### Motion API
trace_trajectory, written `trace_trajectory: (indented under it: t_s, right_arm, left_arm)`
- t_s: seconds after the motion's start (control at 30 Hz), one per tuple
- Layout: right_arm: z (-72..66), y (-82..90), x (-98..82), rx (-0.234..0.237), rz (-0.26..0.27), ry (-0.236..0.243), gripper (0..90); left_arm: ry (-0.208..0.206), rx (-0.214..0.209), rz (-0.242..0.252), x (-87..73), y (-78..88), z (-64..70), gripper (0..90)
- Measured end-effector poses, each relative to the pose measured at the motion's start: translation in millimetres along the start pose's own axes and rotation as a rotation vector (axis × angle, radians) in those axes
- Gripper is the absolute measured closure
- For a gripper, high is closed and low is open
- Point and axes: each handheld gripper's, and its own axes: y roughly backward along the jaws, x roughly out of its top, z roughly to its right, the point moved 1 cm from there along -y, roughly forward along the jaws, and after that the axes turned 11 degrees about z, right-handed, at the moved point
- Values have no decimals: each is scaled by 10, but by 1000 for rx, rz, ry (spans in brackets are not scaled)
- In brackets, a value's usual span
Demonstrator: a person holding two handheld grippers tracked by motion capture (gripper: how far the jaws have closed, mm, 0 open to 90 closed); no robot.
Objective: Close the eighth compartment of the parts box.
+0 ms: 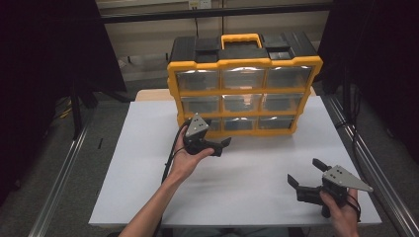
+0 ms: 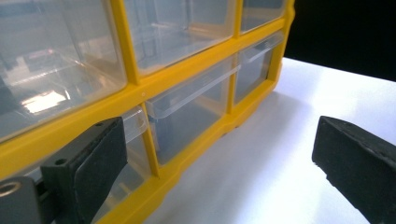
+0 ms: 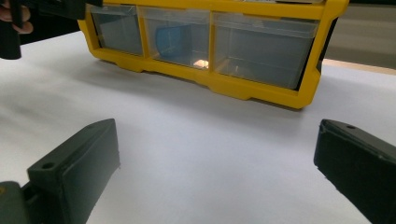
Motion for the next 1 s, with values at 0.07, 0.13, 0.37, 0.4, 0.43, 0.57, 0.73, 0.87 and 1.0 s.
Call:
trace_trajectory:
  t_s: [0.07, 0.13, 0.37, 0.4, 0.43, 0.57, 0.73, 0.87, 1.0]
  right_arm:
    - [3, -5, -2, 0, 2, 4, 1]
    - [5, -7, -2, -2, 1, 6, 1]
    - [20, 9, 1, -4, 2, 9, 1]
    - [23, 13, 1, -6, 3, 9, 1]
    - [23, 17, 2, -6, 0, 5, 1]
    - [20, 17, 3, -6, 1, 4, 1]
    - [19, 18, 3, -3, 4, 6, 1]
    - [23, 25, 5, -8, 3, 9, 1]
    - [22, 28, 7, -12, 7, 12, 1]
  left_arm:
    - [-16, -28, 14, -7, 48, -1, 36]
    - [-29, 9, 0, -8, 106, 22, 37]
    - [18, 16, 21, -85, 280, 18, 37]
    - [33, 30, 25, -114, 304, 30, 37]
    - [24, -2, 24, -142, 331, 6, 37]
    - [32, 48, 11, -187, 397, 7, 37]
    - [46, 63, 24, -177, 523, 7, 37]
    - [52, 80, 24, -202, 629, 3, 38]
    - [48, 82, 44, -229, 743, 11, 38]
